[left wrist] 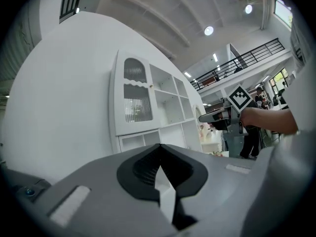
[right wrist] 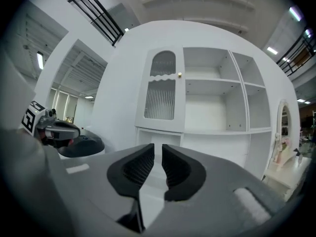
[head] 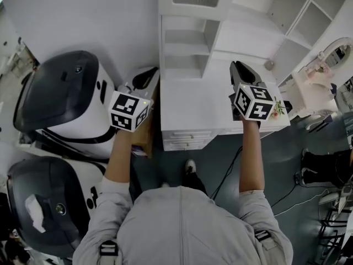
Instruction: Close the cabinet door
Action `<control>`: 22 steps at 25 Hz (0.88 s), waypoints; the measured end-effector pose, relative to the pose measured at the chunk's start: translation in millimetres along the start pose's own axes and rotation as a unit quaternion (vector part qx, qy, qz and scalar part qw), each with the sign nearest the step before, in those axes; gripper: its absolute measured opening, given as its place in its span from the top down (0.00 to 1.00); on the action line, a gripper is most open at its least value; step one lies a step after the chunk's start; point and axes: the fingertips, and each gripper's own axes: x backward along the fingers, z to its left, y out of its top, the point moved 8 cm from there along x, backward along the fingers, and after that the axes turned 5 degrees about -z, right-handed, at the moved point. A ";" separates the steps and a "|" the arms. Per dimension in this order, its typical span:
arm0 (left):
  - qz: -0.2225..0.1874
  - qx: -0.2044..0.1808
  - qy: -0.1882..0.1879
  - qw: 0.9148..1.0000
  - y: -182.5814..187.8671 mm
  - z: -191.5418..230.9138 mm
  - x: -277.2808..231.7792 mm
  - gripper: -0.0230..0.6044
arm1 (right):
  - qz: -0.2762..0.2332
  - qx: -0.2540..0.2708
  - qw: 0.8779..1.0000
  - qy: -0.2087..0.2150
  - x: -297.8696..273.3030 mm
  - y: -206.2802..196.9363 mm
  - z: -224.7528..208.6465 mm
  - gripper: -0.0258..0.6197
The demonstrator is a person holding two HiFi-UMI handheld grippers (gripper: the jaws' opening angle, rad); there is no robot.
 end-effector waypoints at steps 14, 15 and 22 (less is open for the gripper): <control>-0.025 -0.033 -0.008 0.999 19.1 -11.9 71.3 0.93 | -0.006 0.016 1.000 0.003 97.7 0.3 67.1 0.96; -0.026 -0.036 -0.006 0.999 21.2 -11.8 74.7 0.93 | -0.007 0.023 1.000 0.009 99.9 2.5 74.6 0.96; -0.037 -0.045 -0.005 0.998 34.6 -14.4 94.4 0.93 | -0.016 0.053 0.998 0.039 110.7 12.5 113.4 0.96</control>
